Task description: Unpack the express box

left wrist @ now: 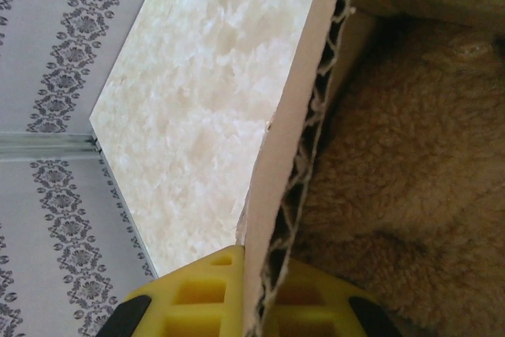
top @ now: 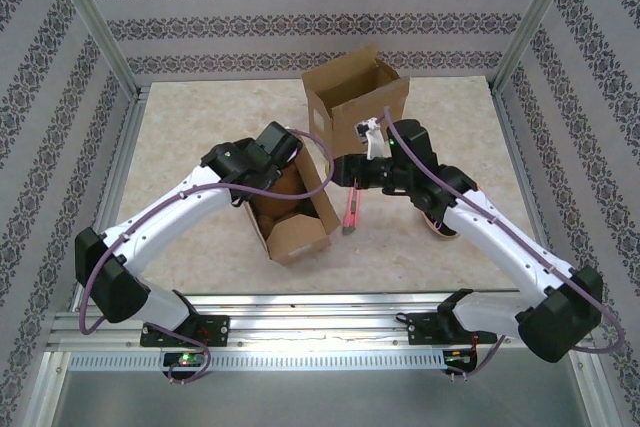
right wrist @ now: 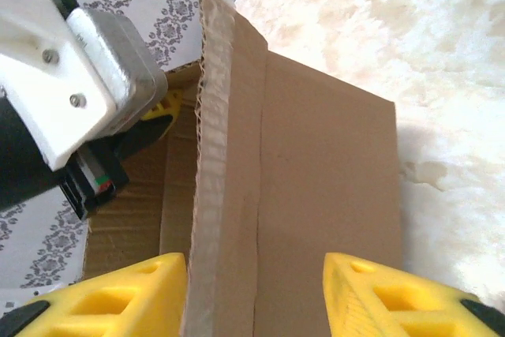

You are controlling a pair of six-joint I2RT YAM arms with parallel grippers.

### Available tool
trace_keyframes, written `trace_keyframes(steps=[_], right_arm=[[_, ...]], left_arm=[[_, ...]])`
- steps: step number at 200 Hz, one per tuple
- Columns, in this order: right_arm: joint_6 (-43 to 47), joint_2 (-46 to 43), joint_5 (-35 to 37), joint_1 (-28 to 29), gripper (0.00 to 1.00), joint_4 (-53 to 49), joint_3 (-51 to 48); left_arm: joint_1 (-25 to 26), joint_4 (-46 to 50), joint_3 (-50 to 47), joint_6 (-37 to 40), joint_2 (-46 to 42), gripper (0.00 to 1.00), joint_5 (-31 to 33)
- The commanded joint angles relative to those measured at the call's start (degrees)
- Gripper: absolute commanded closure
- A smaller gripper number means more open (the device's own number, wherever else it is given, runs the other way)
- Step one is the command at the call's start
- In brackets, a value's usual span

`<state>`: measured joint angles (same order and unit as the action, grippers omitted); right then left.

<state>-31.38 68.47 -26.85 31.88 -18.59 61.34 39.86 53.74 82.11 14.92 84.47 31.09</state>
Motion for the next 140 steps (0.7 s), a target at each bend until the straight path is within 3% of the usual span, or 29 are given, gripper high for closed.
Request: trace_keyframes(steps=[1,44,92,113,132,140], right_arm=[[6.8,-2.6,3.5,0.8,0.51,-5.1,1.3],[18.3,-6.5,15.8,12.0,0.59,-10.0,3.7],[30.4,-9.6,32.2,27.9,0.70,-4.9,1.3],[35.5,-8.0,38.4,33.7,0.81,-2.3,1.3],[38.7,-5.0,42.3,37.5,1.00,-0.8,2.5],[39.8,-3.4,43.6,38.7,1.00,-0.2,3.1]], left_arm=[[-1.2,4.2,2.9,-2.6,0.3,1.00,-1.5],[-2.1,7.7,6.9,-4.4,0.8,1.00,-4.8],[-3.1,12.4,12.0,-5.4,2.0,1.00,-9.0],[-3.6,13.7,13.2,-5.4,2.5,1.00,-9.9],[-3.9,14.4,14.0,-5.6,2.8,1.00,-11.0],[-4.0,14.8,14.3,-5.6,2.9,1.00,-11.3]])
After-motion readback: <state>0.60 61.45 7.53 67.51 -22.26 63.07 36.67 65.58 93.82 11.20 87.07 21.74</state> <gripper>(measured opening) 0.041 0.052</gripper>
